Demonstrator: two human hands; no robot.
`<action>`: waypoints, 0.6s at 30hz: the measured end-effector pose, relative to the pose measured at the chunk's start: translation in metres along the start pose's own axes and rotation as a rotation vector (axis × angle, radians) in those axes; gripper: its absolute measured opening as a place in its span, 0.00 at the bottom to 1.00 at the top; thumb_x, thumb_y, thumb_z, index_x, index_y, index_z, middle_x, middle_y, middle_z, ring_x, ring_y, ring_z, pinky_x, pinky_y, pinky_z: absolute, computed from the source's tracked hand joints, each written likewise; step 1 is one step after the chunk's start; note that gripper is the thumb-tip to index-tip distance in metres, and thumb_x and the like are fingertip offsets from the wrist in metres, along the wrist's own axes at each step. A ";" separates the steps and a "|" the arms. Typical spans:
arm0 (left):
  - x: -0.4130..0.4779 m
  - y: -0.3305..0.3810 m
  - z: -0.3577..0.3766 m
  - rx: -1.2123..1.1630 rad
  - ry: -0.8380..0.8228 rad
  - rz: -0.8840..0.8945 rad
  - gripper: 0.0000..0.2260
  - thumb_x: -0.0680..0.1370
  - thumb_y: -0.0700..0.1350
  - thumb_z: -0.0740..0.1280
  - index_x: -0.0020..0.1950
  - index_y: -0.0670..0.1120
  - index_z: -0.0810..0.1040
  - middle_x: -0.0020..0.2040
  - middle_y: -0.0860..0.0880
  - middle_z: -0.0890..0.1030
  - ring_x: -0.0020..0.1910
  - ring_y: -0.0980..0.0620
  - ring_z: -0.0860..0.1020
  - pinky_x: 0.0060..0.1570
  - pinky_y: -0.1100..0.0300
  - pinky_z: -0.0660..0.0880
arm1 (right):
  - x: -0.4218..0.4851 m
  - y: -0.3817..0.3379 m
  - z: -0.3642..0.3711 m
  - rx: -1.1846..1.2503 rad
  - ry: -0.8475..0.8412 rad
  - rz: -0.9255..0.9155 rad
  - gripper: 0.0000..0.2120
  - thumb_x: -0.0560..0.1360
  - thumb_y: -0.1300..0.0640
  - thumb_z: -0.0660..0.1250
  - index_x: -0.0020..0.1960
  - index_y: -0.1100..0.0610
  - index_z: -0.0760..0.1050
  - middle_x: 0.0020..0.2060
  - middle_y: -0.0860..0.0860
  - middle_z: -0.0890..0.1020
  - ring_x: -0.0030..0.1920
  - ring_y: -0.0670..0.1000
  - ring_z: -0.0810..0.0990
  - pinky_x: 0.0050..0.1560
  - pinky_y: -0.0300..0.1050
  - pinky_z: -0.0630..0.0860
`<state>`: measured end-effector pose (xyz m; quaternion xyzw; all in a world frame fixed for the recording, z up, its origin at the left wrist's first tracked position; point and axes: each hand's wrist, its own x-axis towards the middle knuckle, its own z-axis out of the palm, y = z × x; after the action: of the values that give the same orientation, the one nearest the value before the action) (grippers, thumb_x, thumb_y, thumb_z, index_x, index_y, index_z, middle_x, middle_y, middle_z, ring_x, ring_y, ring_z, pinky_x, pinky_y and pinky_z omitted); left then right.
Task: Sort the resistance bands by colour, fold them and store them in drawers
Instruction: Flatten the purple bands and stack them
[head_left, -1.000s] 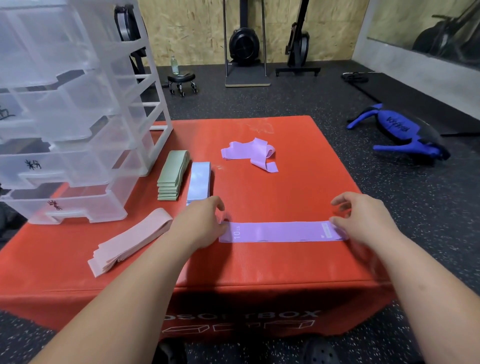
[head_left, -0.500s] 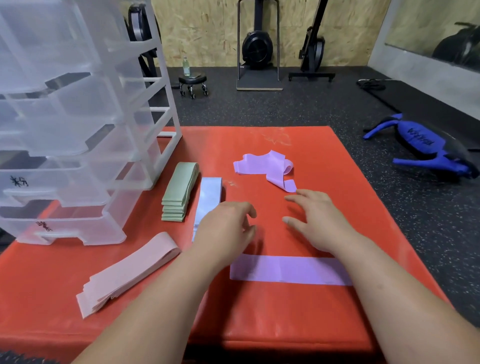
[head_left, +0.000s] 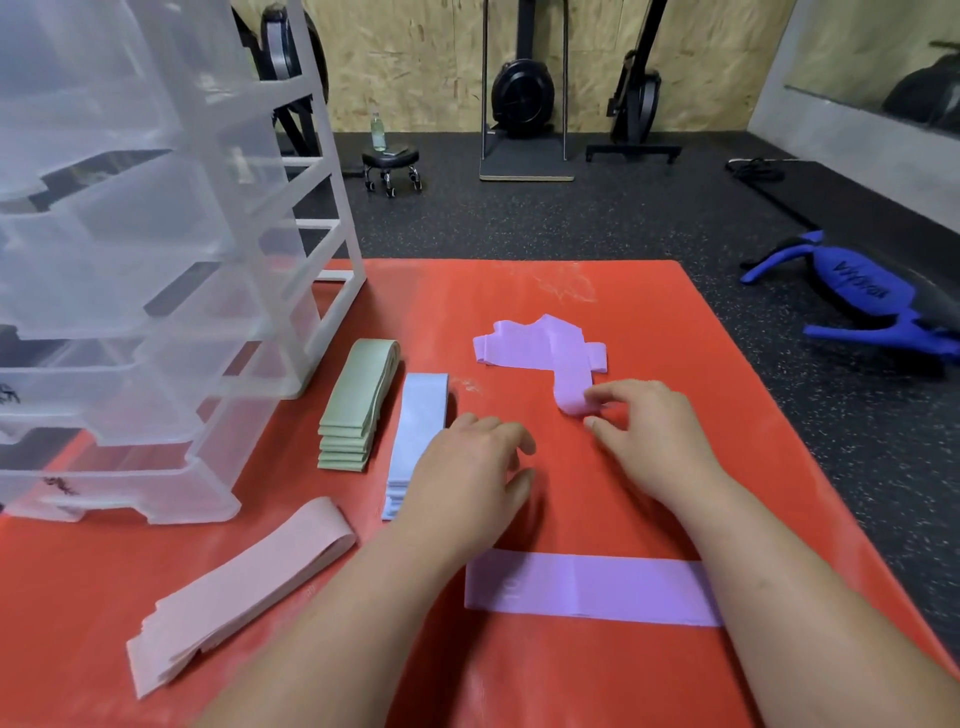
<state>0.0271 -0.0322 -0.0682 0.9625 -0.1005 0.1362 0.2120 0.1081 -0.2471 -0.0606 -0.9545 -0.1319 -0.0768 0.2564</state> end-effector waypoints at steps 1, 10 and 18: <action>0.000 0.001 0.000 -0.011 0.007 -0.004 0.09 0.78 0.51 0.71 0.58 0.54 0.81 0.49 0.56 0.82 0.52 0.49 0.75 0.53 0.49 0.76 | -0.003 -0.002 -0.008 0.081 0.056 0.023 0.13 0.74 0.54 0.77 0.57 0.48 0.86 0.52 0.43 0.87 0.55 0.46 0.83 0.58 0.42 0.76; -0.006 0.018 0.002 -0.248 0.013 -0.004 0.17 0.77 0.56 0.75 0.64 0.55 0.79 0.54 0.58 0.79 0.52 0.55 0.77 0.57 0.55 0.76 | -0.047 -0.010 -0.037 0.599 0.086 0.193 0.10 0.72 0.64 0.79 0.48 0.51 0.85 0.40 0.47 0.88 0.36 0.46 0.85 0.51 0.55 0.84; -0.012 0.053 0.000 -0.509 -0.061 -0.042 0.22 0.74 0.59 0.78 0.67 0.57 0.80 0.57 0.62 0.83 0.55 0.62 0.80 0.54 0.63 0.76 | -0.079 -0.033 -0.045 0.884 0.005 0.185 0.08 0.80 0.61 0.71 0.57 0.51 0.82 0.46 0.52 0.89 0.49 0.52 0.88 0.55 0.53 0.83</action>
<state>0.0019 -0.0780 -0.0516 0.8837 -0.1180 0.0733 0.4470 0.0197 -0.2592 -0.0230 -0.7608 -0.0656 0.0081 0.6456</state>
